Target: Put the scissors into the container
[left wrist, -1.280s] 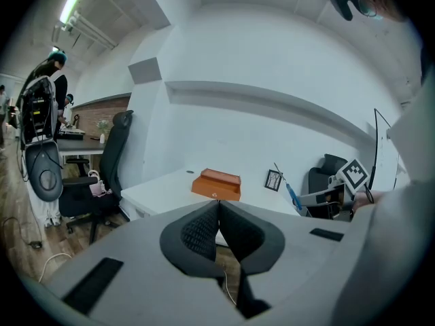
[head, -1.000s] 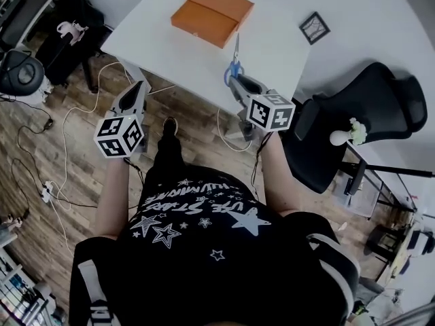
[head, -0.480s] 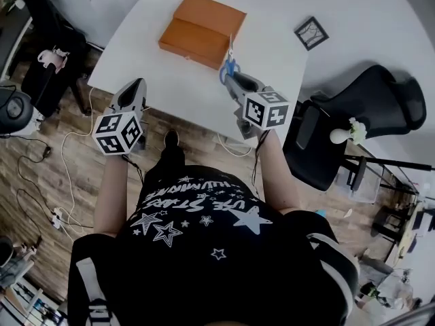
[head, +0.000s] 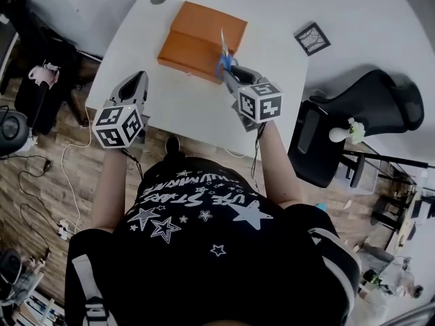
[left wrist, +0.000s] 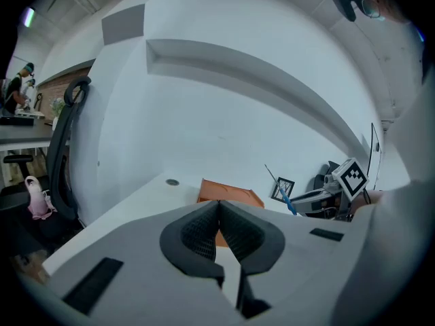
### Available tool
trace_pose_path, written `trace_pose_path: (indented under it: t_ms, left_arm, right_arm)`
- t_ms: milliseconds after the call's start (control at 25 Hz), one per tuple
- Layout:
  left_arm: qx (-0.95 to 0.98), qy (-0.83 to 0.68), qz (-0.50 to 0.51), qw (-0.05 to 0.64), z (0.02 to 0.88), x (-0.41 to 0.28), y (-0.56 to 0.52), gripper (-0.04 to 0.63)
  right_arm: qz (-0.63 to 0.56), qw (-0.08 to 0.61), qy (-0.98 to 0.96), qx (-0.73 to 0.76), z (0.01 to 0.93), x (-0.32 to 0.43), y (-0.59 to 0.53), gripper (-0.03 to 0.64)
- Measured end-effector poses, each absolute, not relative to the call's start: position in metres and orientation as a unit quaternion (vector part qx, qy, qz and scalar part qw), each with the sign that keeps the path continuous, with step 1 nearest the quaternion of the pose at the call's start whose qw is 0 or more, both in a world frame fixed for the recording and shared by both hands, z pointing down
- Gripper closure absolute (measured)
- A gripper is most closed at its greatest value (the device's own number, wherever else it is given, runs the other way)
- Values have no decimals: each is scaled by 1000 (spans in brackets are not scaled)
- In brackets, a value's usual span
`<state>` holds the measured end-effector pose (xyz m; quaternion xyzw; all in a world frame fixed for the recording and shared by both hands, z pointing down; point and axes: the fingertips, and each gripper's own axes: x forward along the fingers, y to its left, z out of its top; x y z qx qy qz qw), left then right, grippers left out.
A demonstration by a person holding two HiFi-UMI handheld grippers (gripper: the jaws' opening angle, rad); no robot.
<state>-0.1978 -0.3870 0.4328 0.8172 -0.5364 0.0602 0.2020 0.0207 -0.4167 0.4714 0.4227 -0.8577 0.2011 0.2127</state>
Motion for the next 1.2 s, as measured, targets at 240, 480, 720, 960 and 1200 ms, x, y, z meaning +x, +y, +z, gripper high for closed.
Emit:
trace_pose_path:
  t_ms: [240, 480, 720, 960, 1200]
  left_arm:
    - [821, -527, 61, 211, 439, -216, -431, 577]
    - [824, -515, 68, 228, 457, -228, -464, 577]
    - [828, -505, 69, 234, 467, -227, -487, 577]
    - [827, -502, 72, 244, 477, -238, -501, 577]
    - [827, -501, 79, 243, 487, -243, -506, 577]
  right_arm:
    - [164, 291, -848, 412, 492, 0, -451, 520]
    - [113, 390, -832, 378, 517, -19, -472, 520]
    - [46, 483, -811, 327, 543, -28, -484, 520]
    - [32, 526, -797, 295, 563, -39, -496, 520]
    - [9, 575, -773, 266, 585, -43, -501, 520]
